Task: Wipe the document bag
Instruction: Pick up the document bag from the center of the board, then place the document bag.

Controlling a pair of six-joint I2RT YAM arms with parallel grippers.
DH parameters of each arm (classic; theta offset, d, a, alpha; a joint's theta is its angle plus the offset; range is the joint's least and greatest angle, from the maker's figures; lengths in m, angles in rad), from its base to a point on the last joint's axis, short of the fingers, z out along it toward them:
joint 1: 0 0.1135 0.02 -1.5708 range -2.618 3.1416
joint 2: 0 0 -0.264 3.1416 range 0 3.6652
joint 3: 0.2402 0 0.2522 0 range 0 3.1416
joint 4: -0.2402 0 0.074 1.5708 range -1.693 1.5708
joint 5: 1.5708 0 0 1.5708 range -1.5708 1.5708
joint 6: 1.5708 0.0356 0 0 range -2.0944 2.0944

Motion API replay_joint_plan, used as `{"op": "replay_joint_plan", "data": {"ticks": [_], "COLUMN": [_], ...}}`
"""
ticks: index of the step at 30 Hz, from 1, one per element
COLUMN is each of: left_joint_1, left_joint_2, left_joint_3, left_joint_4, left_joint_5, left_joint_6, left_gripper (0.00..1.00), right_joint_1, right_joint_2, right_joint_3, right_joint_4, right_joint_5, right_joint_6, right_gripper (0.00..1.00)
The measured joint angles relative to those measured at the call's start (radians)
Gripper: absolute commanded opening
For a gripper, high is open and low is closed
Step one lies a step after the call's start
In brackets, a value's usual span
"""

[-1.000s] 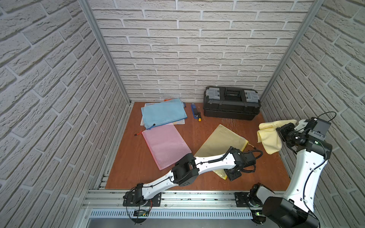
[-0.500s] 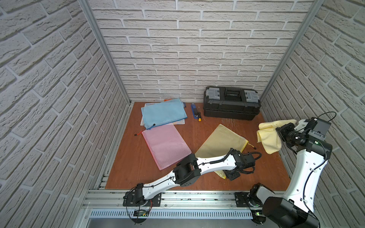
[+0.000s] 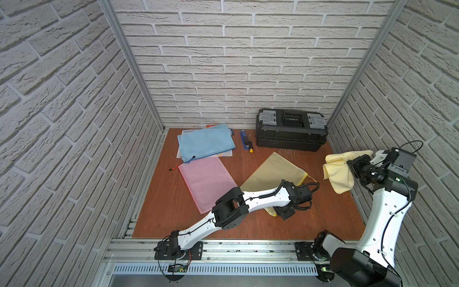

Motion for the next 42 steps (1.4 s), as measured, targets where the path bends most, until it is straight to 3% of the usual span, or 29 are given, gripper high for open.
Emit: {"op": "replay_joint_plan", "data": {"ticks": [6,16,19,23,28,33,38,42], "left_joint_1": [0.149,0.482,0.575,0.674,0.740,0.808,0.906,0.985], "left_joint_2": [-0.178,-0.460,-0.460,-0.378,-0.282,-0.284,-0.289,-0.251], "left_joint_3": [-0.083,0.004,0.089,0.333,0.585,0.554,0.378,0.400], "left_joint_4": [-0.027,-0.132,-0.166,-0.208,-0.200,-0.119,0.045,0.115], "left_joint_5": [-0.058,-0.195,-0.244,-0.291,-0.317,-0.323,-0.312,-0.276], "left_joint_6": [0.027,0.137,0.175,0.225,0.310,0.390,0.424,0.423], "left_gripper": [0.00,0.00,0.00,0.00,0.00,0.00,0.00,0.00], "right_joint_1": [-0.002,-0.002,-0.002,-0.002,-0.002,-0.002,-0.002,-0.002], "right_joint_2": [-0.033,-0.046,-0.045,-0.039,-0.038,-0.037,-0.033,-0.027], "right_joint_3": [-0.023,-0.087,-0.104,-0.106,-0.106,-0.106,-0.107,-0.118], "right_joint_4": [0.035,0.056,0.067,0.074,0.075,0.075,0.076,0.091], "right_joint_5": [-0.019,-0.031,-0.039,-0.045,-0.045,-0.045,-0.045,-0.054], "right_joint_6": [0.008,0.008,0.011,0.011,0.011,0.010,0.007,0.007], "right_gripper": [0.02,0.02,0.02,0.02,0.02,0.02,0.02,0.02]}}
